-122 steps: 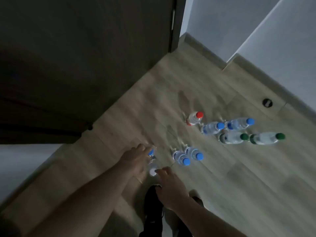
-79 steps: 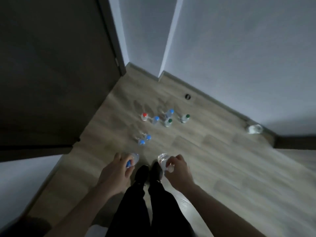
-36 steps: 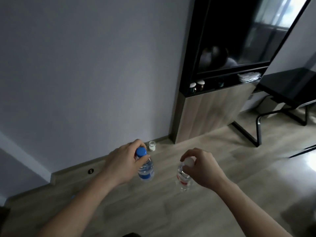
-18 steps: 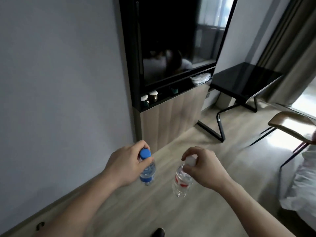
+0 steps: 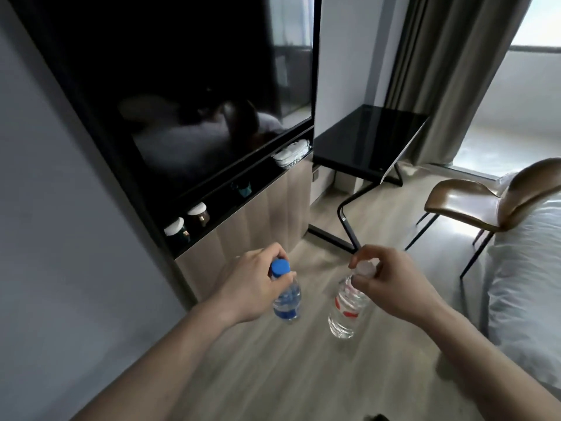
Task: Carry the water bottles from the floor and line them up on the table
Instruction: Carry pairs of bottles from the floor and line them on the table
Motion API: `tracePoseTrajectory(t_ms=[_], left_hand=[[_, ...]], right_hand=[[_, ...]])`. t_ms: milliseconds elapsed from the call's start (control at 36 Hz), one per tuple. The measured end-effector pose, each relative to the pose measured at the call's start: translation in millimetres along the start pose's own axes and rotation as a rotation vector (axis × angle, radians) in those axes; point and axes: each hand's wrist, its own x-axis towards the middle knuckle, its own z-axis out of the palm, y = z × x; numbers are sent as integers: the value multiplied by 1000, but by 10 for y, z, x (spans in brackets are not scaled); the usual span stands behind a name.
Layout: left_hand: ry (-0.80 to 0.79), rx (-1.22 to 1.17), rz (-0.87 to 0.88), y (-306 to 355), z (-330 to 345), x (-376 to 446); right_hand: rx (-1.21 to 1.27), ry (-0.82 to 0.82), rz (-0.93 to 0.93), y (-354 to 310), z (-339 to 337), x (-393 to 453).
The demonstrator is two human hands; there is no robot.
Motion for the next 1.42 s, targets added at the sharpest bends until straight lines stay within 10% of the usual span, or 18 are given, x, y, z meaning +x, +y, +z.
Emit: tracePoseTrajectory(t_ms=[667, 1417], left_hand=[[139, -112, -229, 1289, 1012, 2808], [24, -48, -47, 1542, 2176, 7236]], right_hand=[[28, -132, -81, 2104, -1638, 2740], [56, 21, 83, 3991, -2716, 5902]])
